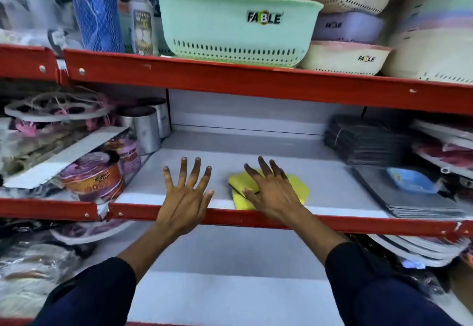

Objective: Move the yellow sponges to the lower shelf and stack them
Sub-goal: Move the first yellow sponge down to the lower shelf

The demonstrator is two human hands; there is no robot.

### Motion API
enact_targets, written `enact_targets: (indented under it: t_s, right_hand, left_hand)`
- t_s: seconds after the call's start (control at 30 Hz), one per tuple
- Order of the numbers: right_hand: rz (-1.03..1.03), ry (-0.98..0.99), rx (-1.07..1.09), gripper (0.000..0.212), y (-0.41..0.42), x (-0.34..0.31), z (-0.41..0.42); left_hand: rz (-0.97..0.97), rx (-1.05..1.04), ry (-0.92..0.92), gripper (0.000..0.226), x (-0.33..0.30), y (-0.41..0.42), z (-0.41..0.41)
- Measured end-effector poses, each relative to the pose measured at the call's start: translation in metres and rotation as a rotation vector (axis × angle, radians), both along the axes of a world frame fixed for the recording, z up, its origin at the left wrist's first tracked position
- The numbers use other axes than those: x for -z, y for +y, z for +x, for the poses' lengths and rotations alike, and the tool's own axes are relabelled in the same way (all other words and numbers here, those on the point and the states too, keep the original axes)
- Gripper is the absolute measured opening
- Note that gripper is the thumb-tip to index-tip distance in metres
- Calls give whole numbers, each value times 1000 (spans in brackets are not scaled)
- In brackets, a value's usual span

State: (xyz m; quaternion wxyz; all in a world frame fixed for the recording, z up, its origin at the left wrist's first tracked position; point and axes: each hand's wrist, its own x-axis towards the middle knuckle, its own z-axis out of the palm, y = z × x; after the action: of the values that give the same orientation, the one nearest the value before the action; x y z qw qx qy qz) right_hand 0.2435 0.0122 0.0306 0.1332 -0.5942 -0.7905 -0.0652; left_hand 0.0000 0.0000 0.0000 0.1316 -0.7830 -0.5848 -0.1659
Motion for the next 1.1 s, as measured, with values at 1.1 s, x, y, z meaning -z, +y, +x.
enact_targets:
  t_s: [1.1]
  right_hand:
    - [60,-152,-839,64,-58,132,4]
  left_hand:
    - [30,-28,-28,60,30,26,-8]
